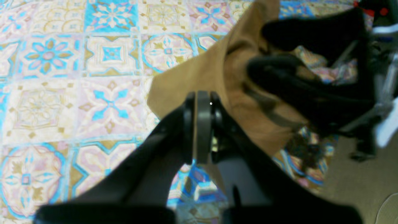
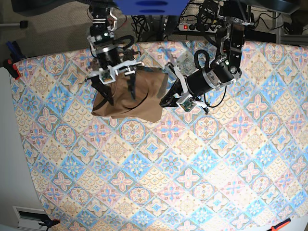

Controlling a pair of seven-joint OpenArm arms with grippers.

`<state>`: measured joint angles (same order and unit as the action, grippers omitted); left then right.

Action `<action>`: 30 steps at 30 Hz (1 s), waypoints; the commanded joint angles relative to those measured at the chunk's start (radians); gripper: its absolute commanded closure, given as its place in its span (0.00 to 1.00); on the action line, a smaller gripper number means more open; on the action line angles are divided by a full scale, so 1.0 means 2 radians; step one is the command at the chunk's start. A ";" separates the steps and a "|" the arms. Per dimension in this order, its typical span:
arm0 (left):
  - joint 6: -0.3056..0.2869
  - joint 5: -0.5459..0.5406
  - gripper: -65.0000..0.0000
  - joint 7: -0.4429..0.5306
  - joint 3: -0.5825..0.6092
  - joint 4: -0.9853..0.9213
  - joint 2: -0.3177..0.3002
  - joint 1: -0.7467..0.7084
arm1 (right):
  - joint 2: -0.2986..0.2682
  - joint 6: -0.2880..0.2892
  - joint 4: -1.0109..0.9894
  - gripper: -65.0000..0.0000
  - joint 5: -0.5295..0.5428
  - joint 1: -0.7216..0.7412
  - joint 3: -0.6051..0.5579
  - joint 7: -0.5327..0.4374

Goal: Layout the t-shirt on the table in an organized manner, then fold the t-shirt properly
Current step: 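Lift the folded shirt bundle with the left gripper, right gripper hovering beside it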

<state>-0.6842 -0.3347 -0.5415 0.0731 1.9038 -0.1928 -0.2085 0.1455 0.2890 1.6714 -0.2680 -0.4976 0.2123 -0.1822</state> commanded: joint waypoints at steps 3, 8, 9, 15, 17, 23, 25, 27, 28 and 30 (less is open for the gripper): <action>-0.001 -0.009 1.00 0.013 -0.001 0.011 -0.001 0.003 | 0.000 0.002 0.015 0.40 0.004 -0.002 0.015 -0.011; -0.001 -0.009 1.00 0.013 -0.001 0.011 -0.001 0.003 | 0.000 0.002 0.000 0.40 0.005 -0.002 0.038 -0.010; -0.001 -0.009 1.00 0.013 -0.001 0.011 -0.001 0.003 | 0.000 0.002 -0.005 0.40 0.005 -0.002 0.044 -0.010; -0.001 -0.009 1.00 0.013 -0.001 0.011 -0.001 0.004 | 0.000 0.002 -0.018 0.40 0.005 0.062 0.097 -0.011; -0.001 -0.009 1.00 0.013 -0.001 0.011 -0.001 0.004 | 0.000 0.002 -0.022 0.40 0.005 0.070 0.121 -0.011; -0.001 -0.008 1.00 0.013 -0.001 0.011 -0.001 0.003 | 0.000 0.002 -0.033 0.40 0.006 0.071 0.167 -0.011; -0.001 -0.008 1.00 0.013 -0.001 0.010 -0.001 0.003 | 0.000 0.002 -0.029 0.40 0.006 0.071 0.176 -0.011; -0.001 -0.008 1.00 0.013 -0.001 0.009 -0.001 0.003 | 0.000 0.002 -0.021 0.40 0.006 0.068 0.178 -0.011; -0.001 -0.008 1.00 0.013 -0.001 0.009 -0.001 0.003 | 0.000 0.002 -0.010 0.40 0.006 0.070 0.178 -0.011; -0.001 -0.008 1.00 0.013 -0.001 0.009 -0.001 0.003 | 0.000 0.002 0.013 0.40 0.006 0.070 0.178 -0.011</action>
<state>-0.6849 -0.3317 -0.5426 0.0731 1.9041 -0.1944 -0.2115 0.1532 0.2970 1.6737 -0.2703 -0.3637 0.5663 -0.1699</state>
